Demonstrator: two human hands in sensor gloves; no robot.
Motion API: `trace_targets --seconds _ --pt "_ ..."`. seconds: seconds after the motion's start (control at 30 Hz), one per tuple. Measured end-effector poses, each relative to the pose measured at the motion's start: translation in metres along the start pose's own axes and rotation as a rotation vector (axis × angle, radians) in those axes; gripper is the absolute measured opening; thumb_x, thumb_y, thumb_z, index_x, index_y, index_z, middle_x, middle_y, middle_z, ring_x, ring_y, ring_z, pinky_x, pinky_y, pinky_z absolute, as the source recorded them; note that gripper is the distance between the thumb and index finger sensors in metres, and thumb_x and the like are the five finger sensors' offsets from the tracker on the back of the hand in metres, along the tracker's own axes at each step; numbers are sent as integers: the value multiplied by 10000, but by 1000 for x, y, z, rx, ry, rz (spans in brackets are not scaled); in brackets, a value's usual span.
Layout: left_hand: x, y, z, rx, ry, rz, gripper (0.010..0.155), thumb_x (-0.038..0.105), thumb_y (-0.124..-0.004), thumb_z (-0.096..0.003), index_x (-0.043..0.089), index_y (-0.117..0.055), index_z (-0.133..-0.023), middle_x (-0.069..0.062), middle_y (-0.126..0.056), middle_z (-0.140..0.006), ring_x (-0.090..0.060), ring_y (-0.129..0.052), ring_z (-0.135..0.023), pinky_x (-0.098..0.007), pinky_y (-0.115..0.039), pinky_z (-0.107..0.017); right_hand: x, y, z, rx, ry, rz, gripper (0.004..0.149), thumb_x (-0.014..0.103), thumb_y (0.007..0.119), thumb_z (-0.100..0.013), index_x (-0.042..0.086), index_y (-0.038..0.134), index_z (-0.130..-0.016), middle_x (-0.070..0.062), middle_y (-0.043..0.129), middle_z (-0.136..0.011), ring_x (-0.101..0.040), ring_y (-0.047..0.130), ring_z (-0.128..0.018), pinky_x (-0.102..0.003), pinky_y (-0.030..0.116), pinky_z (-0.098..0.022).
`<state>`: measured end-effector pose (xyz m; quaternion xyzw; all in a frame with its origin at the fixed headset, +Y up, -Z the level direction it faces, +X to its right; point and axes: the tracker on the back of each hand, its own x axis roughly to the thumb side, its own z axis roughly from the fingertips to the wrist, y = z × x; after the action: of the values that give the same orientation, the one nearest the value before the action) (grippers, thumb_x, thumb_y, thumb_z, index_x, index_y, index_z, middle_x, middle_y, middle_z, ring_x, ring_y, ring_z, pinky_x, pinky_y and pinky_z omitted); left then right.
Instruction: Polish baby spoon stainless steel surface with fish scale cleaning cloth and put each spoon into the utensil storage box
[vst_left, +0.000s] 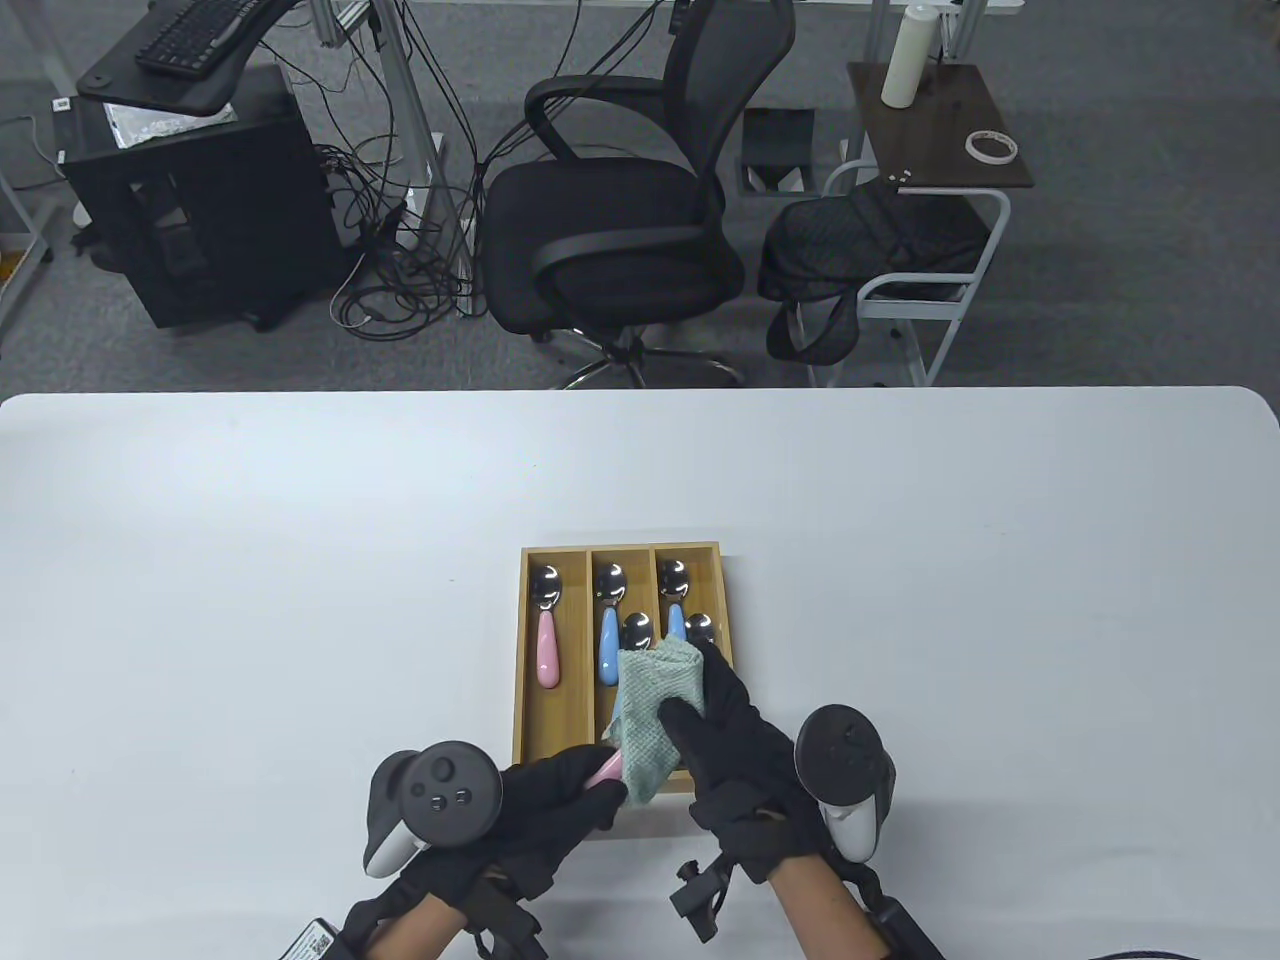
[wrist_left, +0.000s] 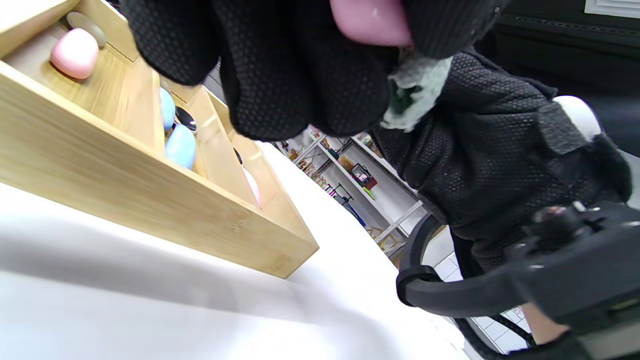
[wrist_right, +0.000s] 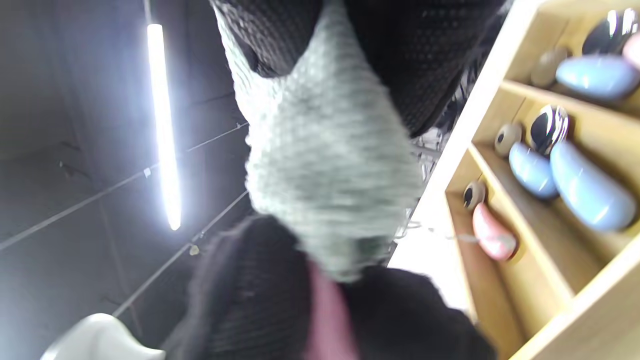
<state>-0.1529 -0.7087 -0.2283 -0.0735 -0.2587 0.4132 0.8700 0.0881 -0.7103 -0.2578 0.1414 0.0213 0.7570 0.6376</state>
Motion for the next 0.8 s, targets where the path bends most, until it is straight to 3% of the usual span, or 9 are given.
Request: trace_targets --seconds 0.13,0.33,0.53,0.7,0.8 --pt "1 -1 -1 -13 -5 -16 509 506 -647 -623 178 -734 -1002 -5 -958 -786 -270 -991 -701 -559 -759 -623 0 -1 1 -9 -35 59 691 260 814 -605 86 346 -1084 -77 703 -985 -199 958 -751 -356 898 -592" --pt "3 -1 1 -15 -16 -18 510 513 -646 -621 185 -737 -1001 -3 -961 -780 -266 -994 -691 -557 -762 -619 2 -2 2 -58 -34 94 692 360 826 -583 114 405 -1074 -42 738 -916 -150 959 -665 -333 891 -543" --pt "2 -2 -1 -20 -9 -17 510 511 -638 -623 188 -728 -1007 -2 -951 -793 -272 -985 -706 -563 -753 -624 2 -3 3 -95 -39 159 616 431 713 -617 111 438 -1065 -43 764 -863 -124 957 -595 -322 882 -504" --pt "2 -1 1 -10 -8 -9 512 509 -637 -625 180 -731 -1005 -3 -953 -790 -273 -986 -708 -564 -752 -623 5 -2 5 -102 -60 188 546 402 601 -652 80 450 -1065 -50 793 -859 -112 982 -574 -308 898 -488" --pt "2 -1 1 -4 -3 -14 512 504 -638 -626 171 -732 -1004 -8 -951 -792 -279 -983 -712 -568 -749 -622 5 -1 4 -93 -64 195 533 362 591 -658 58 437 -1068 -88 800 -871 -115 999 -586 -303 913 -495"
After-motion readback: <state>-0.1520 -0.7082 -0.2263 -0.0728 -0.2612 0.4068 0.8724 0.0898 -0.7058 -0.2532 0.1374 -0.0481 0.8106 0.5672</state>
